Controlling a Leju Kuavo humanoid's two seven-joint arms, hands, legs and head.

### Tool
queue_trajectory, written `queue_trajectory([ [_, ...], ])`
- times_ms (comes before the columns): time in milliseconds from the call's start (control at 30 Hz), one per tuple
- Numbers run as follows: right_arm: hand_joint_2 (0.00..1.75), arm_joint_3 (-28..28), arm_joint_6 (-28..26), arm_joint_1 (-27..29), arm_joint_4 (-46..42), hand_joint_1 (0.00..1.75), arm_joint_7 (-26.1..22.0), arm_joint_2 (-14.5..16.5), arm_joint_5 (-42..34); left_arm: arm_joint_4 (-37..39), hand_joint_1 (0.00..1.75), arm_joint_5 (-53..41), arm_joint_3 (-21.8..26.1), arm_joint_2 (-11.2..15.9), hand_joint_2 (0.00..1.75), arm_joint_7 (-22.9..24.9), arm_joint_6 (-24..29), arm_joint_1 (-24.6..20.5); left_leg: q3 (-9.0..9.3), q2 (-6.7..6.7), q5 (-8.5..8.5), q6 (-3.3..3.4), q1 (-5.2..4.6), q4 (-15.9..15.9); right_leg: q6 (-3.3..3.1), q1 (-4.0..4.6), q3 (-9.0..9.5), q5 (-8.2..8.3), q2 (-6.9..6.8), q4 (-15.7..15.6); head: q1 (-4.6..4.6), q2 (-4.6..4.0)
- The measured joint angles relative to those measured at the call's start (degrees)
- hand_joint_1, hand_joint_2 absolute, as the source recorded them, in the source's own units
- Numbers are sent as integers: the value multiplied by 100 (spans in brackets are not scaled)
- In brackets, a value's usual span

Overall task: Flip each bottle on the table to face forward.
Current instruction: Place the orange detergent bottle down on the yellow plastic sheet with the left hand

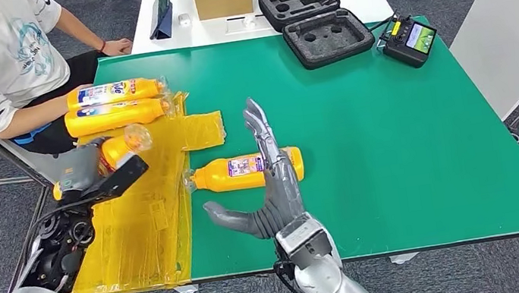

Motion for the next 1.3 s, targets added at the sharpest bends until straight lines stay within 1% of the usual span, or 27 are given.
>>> queue_trajectory([
  [100,175,-59,132,-26,168,0,43,33,43,411,175,-519,-288,49,175,239,-504,-240,-1,0,0,0,0,0,0,0,0,0,0,0,-1,0],
  [200,175,-128,224,-27,284,0,39,65,49,749,175,-746,-466,69,175,317,-775,-446,-1,1,0,0,0,0,0,0,0,0,0,0,-1,0],
  [367,175,-239,340,-24,410,0,20,119,52,1109,175,-1029,-645,114,175,429,-1067,-641,-1,1,1,0,1,0,0,1,0,0,0,1,0,0],
  [633,175,-324,451,-23,536,0,-32,177,55,1391,175,-1381,-834,186,175,579,-1468,-826,-2,1,1,0,1,0,0,1,0,0,0,1,0,0],
  [667,175,-331,464,-23,547,0,-36,184,55,1409,174,-1411,-852,196,175,590,-1526,-837,-2,1,1,0,1,0,0,1,0,0,0,1,0,0],
  [700,175,-338,479,-23,560,0,-39,190,55,1424,168,-1430,-867,203,175,594,-1591,-842,-2,1,1,0,1,0,0,1,-1,0,0,1,0,0],
  [733,175,-345,493,-23,573,0,-41,195,55,1438,143,-1435,-877,209,175,587,-1660,-845,-2,1,1,0,1,0,0,1,-1,0,0,1,-1,0],
  [767,175,-351,505,-23,585,0,-42,200,55,1451,110,-1423,-886,213,175,570,-1729,-846,-2,0,1,0,1,0,0,1,0,0,0,1,0,0],
  [833,175,-361,519,-23,606,0,-42,209,55,1473,32,-1361,-893,215,175,497,-1862,-849,-2,0,1,0,1,0,0,1,0,0,0,1,-1,0],
  [867,175,-363,522,-23,614,0,-42,213,55,1483,14,-1301,-894,215,175,439,-1928,-851,-2,0,1,0,1,0,0,1,0,0,0,1,0,0],
  [900,175,-366,525,-24,620,0,-42,214,55,1493,3,-1225,-889,215,175,366,-2003,-853,-2,-1,1,0,1,0,0,1,0,0,0,1,-1,0],
  [933,175,-368,529,-24,626,0,-42,215,55,1502,0,-1131,-879,215,131,280,-2090,-854,-2,-1,1,0,1,0,0,1,1,0,0,1,-1,0],
  [1033,175,-373,546,-24,646,0,-42,215,55,1530,0,-794,-814,214,0,11,-2399,-854,-1,-1,1,0,1,0,0,0,1,0,0,1,-1,0],
  [1167,175,-374,556,-27,687,0,-42,215,49,1551,0,-431,-697,208,0,-288,-2741,-860,0,-1,1,0,1,0,0,0,3,0,0,1,-1,0],
  [1300,175,-374,561,-27,709,0,-42,215,39,1552,0,-93,-590,203,0,-456,-2959,-869,3,-1,1,0,1,0,0,0,6,0,0,1,0,0],
])
